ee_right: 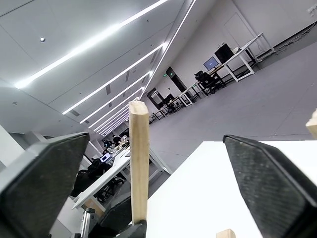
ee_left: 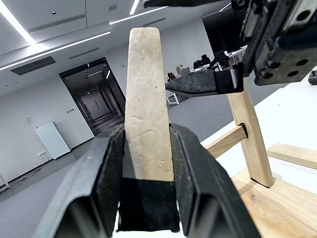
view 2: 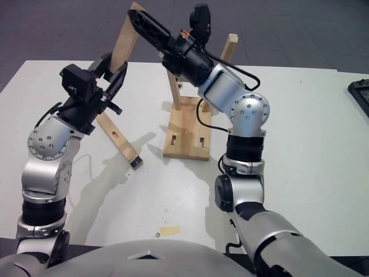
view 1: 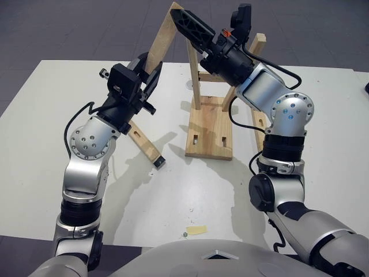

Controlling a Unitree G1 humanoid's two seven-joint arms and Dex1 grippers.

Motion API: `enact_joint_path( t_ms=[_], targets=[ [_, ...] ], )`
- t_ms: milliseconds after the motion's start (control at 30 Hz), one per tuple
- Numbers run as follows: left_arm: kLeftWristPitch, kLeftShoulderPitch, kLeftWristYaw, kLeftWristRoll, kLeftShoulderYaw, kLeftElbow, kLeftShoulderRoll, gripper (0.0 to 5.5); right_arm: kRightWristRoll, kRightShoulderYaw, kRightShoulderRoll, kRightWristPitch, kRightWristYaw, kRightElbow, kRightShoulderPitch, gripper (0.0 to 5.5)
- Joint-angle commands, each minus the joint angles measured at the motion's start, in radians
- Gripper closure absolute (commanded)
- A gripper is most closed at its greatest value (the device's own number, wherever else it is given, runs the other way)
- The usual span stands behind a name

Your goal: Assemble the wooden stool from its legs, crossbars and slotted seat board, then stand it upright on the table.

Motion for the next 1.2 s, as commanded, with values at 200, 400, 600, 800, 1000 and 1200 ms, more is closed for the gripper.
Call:
enact_joint_path(
  t_ms=[200,400,600,800,1000,1200],
  targets=[
    [0.001,0.006,0.008,0.049,-0.029,-0.001,-0.029,4.2,0.004,0.01,0.03,0.004,0.018,0.042,-0.047,2.28],
    [-0.002,0.018,0.007,0.068,-0.039,0.001,-0.045,4.2,0.004,-0.004,0.025,0.003,0.02,0.074,-0.063,3.46],
    [-0.003,0.033,0.018,0.085,-0.046,-0.003,-0.057,4.2,0.01,-0.011,0.015,0.017,0.024,0.088,-0.077,4.39],
    [-0.008,0.043,0.022,0.097,-0.045,-0.006,-0.071,4.2,0.024,-0.013,0.018,0.053,0.006,0.059,-0.052,4.93],
    [-0.017,0.034,0.015,0.099,-0.047,0.012,-0.076,4.2,0.025,-0.013,0.02,0.069,-0.007,0.005,-0.019,4.93],
    [-0.011,0.015,0.002,0.075,-0.036,0.034,-0.082,3.48,-0.038,0.024,0.001,0.036,-0.001,-0.081,0.013,5.08]
  ],
)
